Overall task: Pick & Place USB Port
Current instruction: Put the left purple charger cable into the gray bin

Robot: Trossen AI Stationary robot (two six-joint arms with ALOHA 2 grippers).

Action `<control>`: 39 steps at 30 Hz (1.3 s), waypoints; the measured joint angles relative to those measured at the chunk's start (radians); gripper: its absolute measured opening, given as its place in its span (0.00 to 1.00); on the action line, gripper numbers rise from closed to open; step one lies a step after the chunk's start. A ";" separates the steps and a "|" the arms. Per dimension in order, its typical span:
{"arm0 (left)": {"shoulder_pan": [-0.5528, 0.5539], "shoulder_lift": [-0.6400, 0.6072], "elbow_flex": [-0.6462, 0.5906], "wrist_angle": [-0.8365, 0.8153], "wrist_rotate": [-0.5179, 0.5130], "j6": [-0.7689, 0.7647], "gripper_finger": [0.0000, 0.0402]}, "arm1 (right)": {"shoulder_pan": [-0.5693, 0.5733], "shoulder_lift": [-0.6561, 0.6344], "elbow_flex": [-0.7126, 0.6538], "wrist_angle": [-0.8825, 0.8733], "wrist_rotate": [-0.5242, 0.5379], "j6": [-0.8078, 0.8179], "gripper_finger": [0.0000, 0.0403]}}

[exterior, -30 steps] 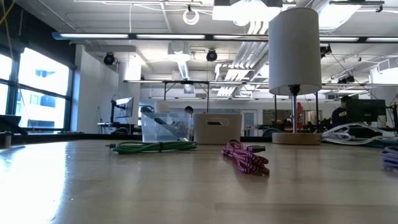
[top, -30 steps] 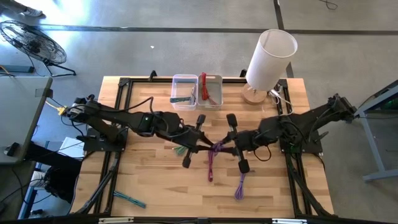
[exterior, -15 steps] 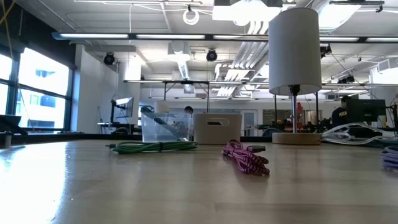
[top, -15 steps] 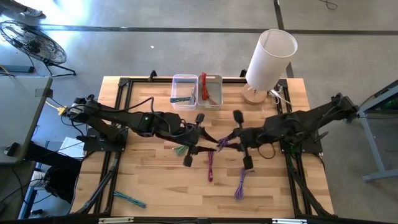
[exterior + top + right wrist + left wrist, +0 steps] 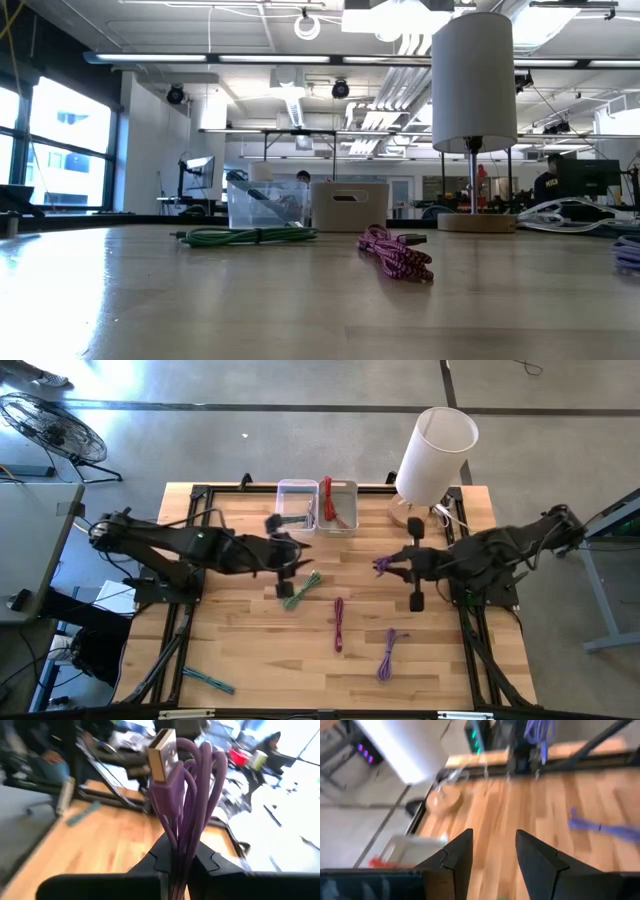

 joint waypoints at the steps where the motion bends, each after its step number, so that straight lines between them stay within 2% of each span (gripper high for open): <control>1: 0.000 -0.013 0.000 -0.042 -0.006 -0.019 0.36 | 0.000 0.005 0.000 -0.011 0.021 0.014 0.04; 4: 0.000 -0.051 0.000 -0.158 -0.012 -0.067 0.36 | -0.011 0.027 0.000 -0.014 0.081 0.030 0.04; 8: 0.000 -0.084 0.000 -0.282 -0.014 -0.059 0.36 | -0.061 0.069 0.000 0.021 0.138 0.033 0.04; 14: 0.000 -0.123 0.000 -0.428 -0.054 0.035 0.36 | -0.175 0.157 0.000 0.071 0.097 0.108 0.04; 17: 0.000 -0.154 0.000 -0.524 -0.124 0.053 0.36 | -0.226 0.202 0.000 0.114 0.093 0.125 0.04; 20: 0.000 -0.196 0.000 -0.608 -0.149 0.055 0.36 | -0.286 0.247 0.000 0.172 0.082 0.160 0.04; 27: 0.000 -0.283 0.000 -0.716 -0.152 0.067 0.36 | -0.417 0.368 0.000 0.273 0.032 0.276 0.04; 34: 0.000 -0.327 0.000 -0.807 -0.151 0.067 0.36 | -0.497 0.468 0.000 0.355 0.041 0.326 0.04; 39: 0.000 -0.331 -0.001 -0.850 -0.114 0.066 0.36 | -0.545 0.501 0.000 0.371 0.051 0.369 0.04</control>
